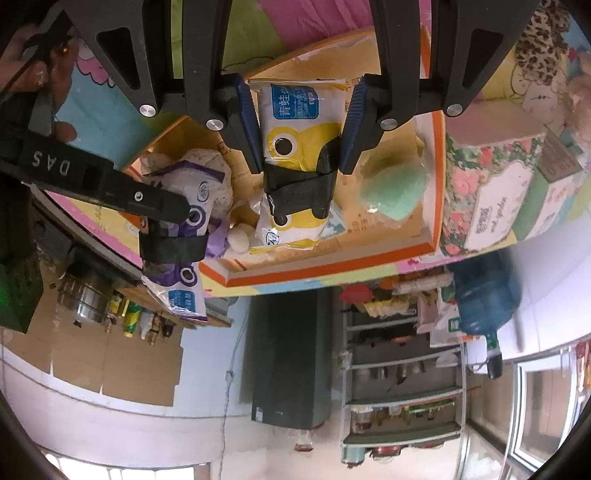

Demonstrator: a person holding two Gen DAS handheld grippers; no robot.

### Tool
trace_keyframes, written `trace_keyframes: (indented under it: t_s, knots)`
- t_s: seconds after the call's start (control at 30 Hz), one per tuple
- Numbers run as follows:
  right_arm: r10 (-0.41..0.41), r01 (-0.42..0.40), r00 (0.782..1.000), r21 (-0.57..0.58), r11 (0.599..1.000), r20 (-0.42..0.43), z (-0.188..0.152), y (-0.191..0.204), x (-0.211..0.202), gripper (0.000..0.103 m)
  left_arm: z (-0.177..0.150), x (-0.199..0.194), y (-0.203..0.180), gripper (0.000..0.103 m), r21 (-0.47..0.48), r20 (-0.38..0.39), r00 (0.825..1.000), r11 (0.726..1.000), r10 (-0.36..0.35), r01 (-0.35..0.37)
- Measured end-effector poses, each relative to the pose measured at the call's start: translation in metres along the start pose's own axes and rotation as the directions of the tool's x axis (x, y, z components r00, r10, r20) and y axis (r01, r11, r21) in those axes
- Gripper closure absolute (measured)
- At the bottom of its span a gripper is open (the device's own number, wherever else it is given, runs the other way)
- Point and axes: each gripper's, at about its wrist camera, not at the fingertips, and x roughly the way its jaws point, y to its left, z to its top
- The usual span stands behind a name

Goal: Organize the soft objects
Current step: 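Carry the wet-wipe pack and snack bag over the orange-rimmed box with both grippers, then open both grippers to drop the wet-wipe pack and snack bag into the box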

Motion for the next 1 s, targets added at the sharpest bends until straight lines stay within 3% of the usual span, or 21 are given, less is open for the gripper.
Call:
trace_keyframes:
  t_s: [0.17,0.63,0.93,1.0]
  knots:
    - [0.004,-0.004,0.999,-0.008,1.0,-0.032,-0.002,0.0,0.011,0.067,0.002,0.011,0.0,0.06,-0.014,-0.041,0.999,1.0,-0.003,0.002]
    - [-0.005,0.001,0.994,-0.041,0.999,-0.111,0.001,0.005,0.035,0.067,0.01,0.026,0.004,0.06,-0.015,-0.067,0.998,1.0,-0.016,0.015]
    - [-0.006,0.001,0.992,-0.045,0.999,-0.125,0.002,0.006,0.036,0.065,0.011,0.033,0.003,0.057,-0.042,-0.092,0.994,0.998,-0.053,0.049]
    - [-0.009,0.004,0.993,-0.042,0.999,-0.122,0.002,0.005,0.036,0.065,0.012,0.032,0.003,0.051,-0.048,-0.085,0.995,0.997,-0.058,0.054]
